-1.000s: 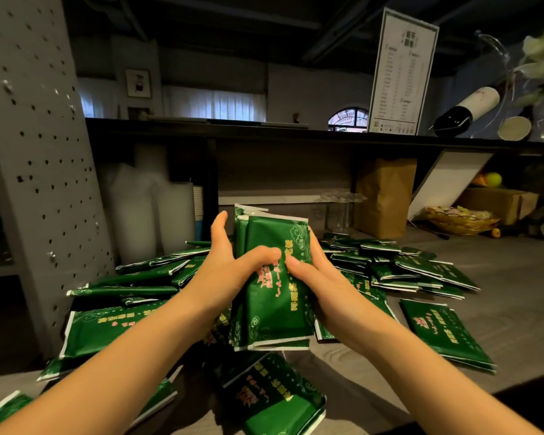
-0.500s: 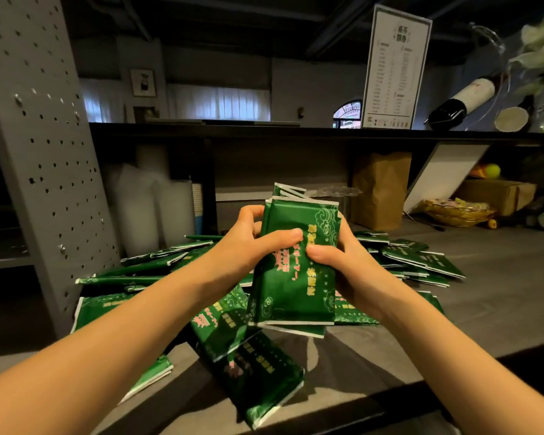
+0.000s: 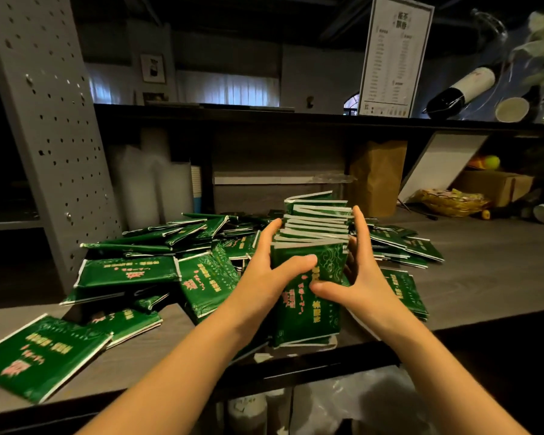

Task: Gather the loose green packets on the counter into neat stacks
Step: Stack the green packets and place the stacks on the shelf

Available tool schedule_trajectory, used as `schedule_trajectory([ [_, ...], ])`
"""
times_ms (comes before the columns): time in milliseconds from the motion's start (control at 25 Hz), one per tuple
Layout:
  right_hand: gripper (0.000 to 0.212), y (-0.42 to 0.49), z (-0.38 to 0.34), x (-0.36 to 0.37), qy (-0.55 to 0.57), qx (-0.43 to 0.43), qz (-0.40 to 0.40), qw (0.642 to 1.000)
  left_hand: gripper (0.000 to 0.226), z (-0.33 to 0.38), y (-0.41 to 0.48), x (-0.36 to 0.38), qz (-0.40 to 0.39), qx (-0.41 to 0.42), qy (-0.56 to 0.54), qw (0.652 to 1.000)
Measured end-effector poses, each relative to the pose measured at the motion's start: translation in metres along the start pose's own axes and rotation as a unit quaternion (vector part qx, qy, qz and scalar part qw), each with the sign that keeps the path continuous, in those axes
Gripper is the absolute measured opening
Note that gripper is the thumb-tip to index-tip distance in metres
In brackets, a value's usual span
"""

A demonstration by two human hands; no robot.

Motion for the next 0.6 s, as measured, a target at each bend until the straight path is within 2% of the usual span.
schedule_trajectory([
  [120,0.126,-0.005,0.009,0.004,0.026,0.014,-0.014,0.999,0.098,-0.006,-0.005,0.005,0.037,0.021,-0.005,0.999],
  [240,0.134,-0.009,0.013,0.005,0.043,0.018,-0.021,0.999,0.112,-0.008,-0.005,0.007,0.024,0.027,0.015,0.999],
  [360,0.128,-0.011,0.016,0.007,0.056,0.020,-0.022,0.998,0.135,-0.011,-0.006,0.011,0.012,0.028,0.003,1.000],
  [480,0.116,-0.011,0.017,0.007,0.076,0.017,-0.017,0.997,0.142,-0.012,-0.007,0.020,0.014,0.039,-0.021,0.999],
  [600,0.120,-0.011,0.019,0.003,0.079,0.015,-0.006,0.997,0.138,-0.016,-0.008,0.021,0.031,0.050,-0.042,0.997],
])
Point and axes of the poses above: each hand's wrist, its own y-axis towards the middle knuckle, its own x-axis out of the palm, z = x × y, the point moved 3 cm from there along y, towards the middle knuckle, and after that the axes turned 15 degrees about x, right-handed, at the moved point
